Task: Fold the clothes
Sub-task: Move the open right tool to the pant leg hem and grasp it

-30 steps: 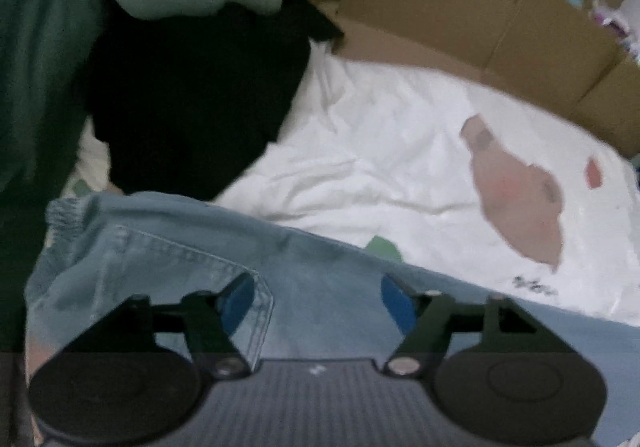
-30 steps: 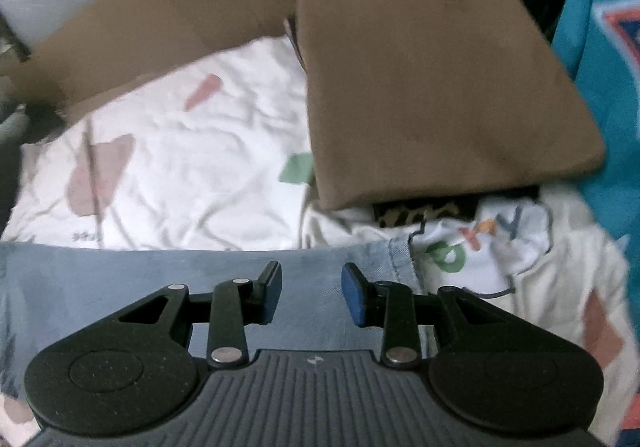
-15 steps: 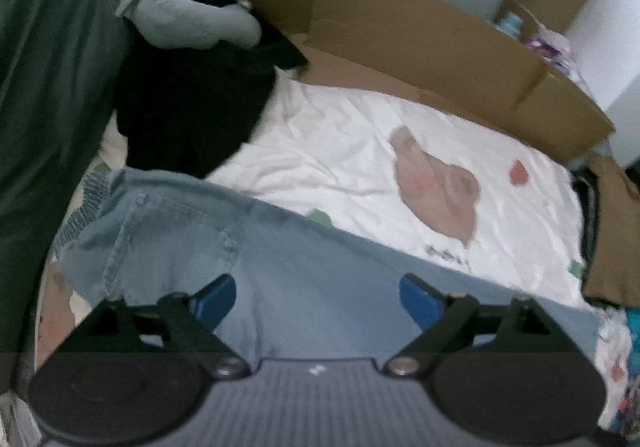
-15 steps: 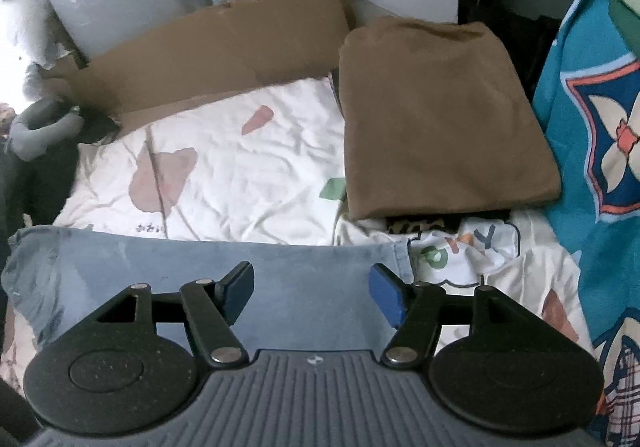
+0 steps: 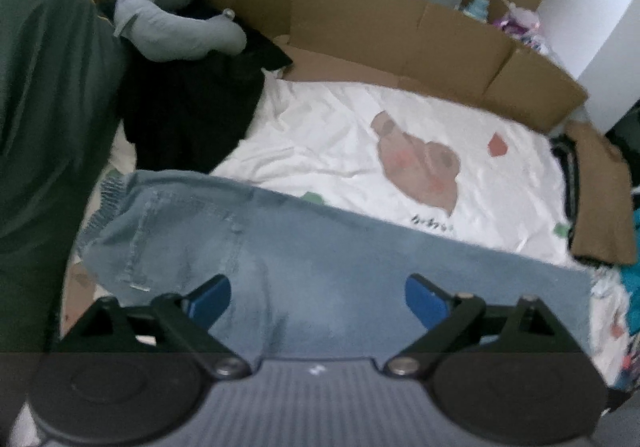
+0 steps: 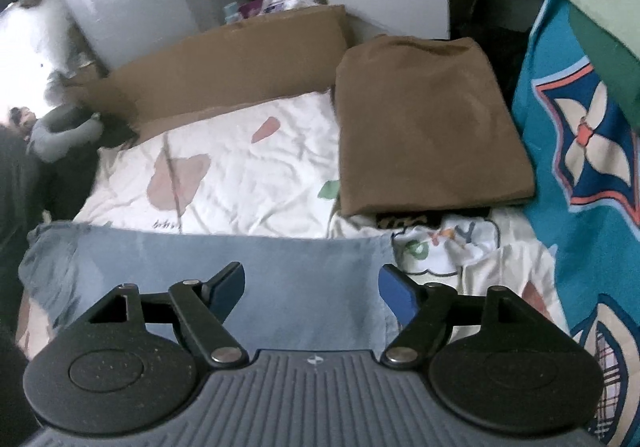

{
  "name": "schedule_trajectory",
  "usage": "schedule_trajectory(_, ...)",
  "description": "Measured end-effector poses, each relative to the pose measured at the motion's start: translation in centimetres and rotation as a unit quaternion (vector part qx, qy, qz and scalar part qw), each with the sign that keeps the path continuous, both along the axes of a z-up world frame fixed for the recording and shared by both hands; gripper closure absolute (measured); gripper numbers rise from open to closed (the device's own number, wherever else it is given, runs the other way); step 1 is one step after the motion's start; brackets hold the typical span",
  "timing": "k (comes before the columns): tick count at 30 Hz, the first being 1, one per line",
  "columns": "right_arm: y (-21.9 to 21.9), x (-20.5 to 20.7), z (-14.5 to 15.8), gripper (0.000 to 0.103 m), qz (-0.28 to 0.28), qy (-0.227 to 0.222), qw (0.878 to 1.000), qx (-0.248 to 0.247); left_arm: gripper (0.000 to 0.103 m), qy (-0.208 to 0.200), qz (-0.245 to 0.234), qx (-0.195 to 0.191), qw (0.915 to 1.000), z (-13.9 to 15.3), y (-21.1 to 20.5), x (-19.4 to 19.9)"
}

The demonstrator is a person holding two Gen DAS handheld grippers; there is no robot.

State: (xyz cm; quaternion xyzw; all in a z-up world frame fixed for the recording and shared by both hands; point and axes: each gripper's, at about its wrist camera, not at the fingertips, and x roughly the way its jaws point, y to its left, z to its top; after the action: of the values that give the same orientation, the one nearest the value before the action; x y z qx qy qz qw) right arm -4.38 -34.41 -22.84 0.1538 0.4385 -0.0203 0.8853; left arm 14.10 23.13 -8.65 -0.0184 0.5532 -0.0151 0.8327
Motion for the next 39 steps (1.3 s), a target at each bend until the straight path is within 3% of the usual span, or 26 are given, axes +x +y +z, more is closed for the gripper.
schedule_trajectory(5,-0.7,-2.2,-2.0,0.029,-0.002,0.005,0.999,0.038,0.007,0.012,0.029,0.002,0.9995,-1.1,1.8,-1.3)
schedule_trajectory(14,-4.9,-6.5,-9.8,0.034,-0.093,0.048,0.987,0.124,0.007,0.030,0.081,0.020,0.9961,-4.3,5.1,-4.6)
schedule_trajectory(21,-6.9,-7.5,-15.5,0.041,-0.152,0.065,0.963,0.214,0.007,0.065,0.142,0.008,0.9877,-6.8,7.4,-7.1)
schedule_trajectory(23,-7.3,-7.6,-16.8,0.046,-0.172,0.067,0.949,0.254,0.008,0.072,0.150,0.010,0.9861,-7.1,7.6,-7.6)
schedule_trajectory(27,-7.6,-7.7,-19.0,0.046,-0.196,0.074,0.917,0.341,0.008,0.079,0.153,0.018,0.9849,-7.4,7.7,-8.0)
schedule_trajectory(33,-5.6,-8.1,-22.0,0.046,-0.207,0.095,0.907,0.355,0.008,0.085,0.149,0.026,0.9848,-7.7,7.3,-8.0)
schedule_trajectory(39,-4.8,-8.4,-24.2,0.046,-0.235,0.084,0.902,0.353,0.008,0.087,0.133,0.035,0.9866,-7.9,6.4,-7.8)
